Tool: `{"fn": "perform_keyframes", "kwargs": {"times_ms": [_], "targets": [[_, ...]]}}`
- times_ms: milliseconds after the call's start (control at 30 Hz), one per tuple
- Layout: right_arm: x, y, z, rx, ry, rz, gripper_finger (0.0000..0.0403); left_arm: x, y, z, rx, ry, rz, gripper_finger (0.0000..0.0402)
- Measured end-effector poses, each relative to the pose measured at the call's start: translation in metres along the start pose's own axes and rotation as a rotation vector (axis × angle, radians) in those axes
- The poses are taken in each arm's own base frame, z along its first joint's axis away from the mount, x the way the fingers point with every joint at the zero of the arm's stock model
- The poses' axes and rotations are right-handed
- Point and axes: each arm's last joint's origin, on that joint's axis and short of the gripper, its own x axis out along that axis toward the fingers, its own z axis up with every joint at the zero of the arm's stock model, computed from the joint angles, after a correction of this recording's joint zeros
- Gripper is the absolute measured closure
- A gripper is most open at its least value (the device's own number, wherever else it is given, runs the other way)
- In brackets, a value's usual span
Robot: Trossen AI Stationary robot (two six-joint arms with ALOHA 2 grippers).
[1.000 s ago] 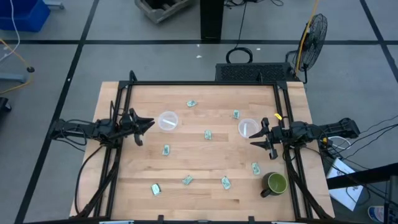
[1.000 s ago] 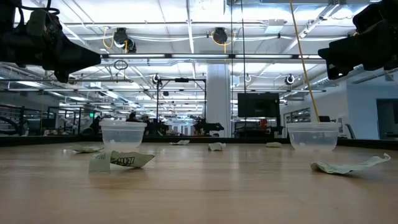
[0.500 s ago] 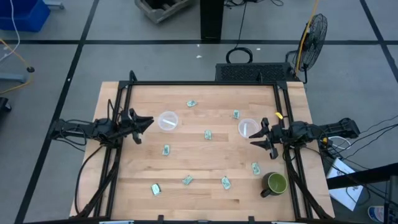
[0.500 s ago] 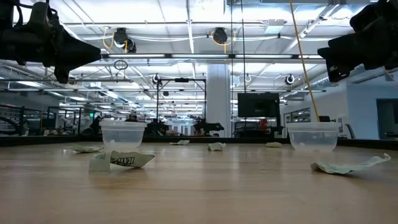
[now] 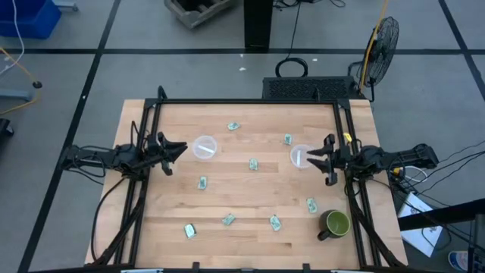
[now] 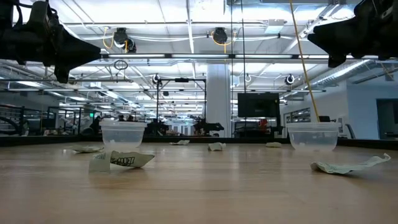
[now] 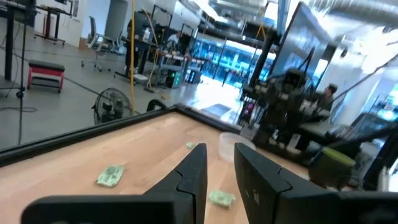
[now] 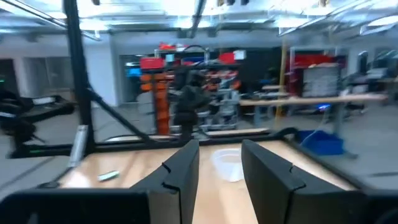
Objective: Pick and place Stevia / Truvia into bins
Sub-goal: Put the stevia packet into the right transparent container
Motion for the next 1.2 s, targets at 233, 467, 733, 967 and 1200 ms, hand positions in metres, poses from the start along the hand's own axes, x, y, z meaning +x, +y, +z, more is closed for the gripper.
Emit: {"fn": "perform_keyframes", "kwargs": {"times_ms": [233, 467, 733, 967, 1200], "targets": [[0.006, -0.005, -0.007, -0.097, 0.097, -0.147, 0.0287, 0.0, -0.001, 0.004, -0.136, -0.038, -0.005, 0.0316], [0.038, -0.013, 0.025, -0.181, 0.253, -0.174, 0.0287, -0.003, -0.005, 0.026, -0.112, -0.207, -0.02, 0.0316], [0.094, -0.049, 0.025, -0.24, 0.609, -0.305, 0.0287, 0.007, -0.02, 0.074, 0.012, -0.073, 0.126, 0.0316], [0.132, -0.083, 0.016, -0.176, 0.954, -0.3, 0.0287, 0.039, -0.034, 0.089, 0.133, 0.096, 0.264, 0.0316], [0.15, -0.091, 0.007, -0.132, 1.289, -0.262, 0.0287, 0.068, -0.04, 0.075, 0.119, 0.145, 0.291, 0.0316]]}}
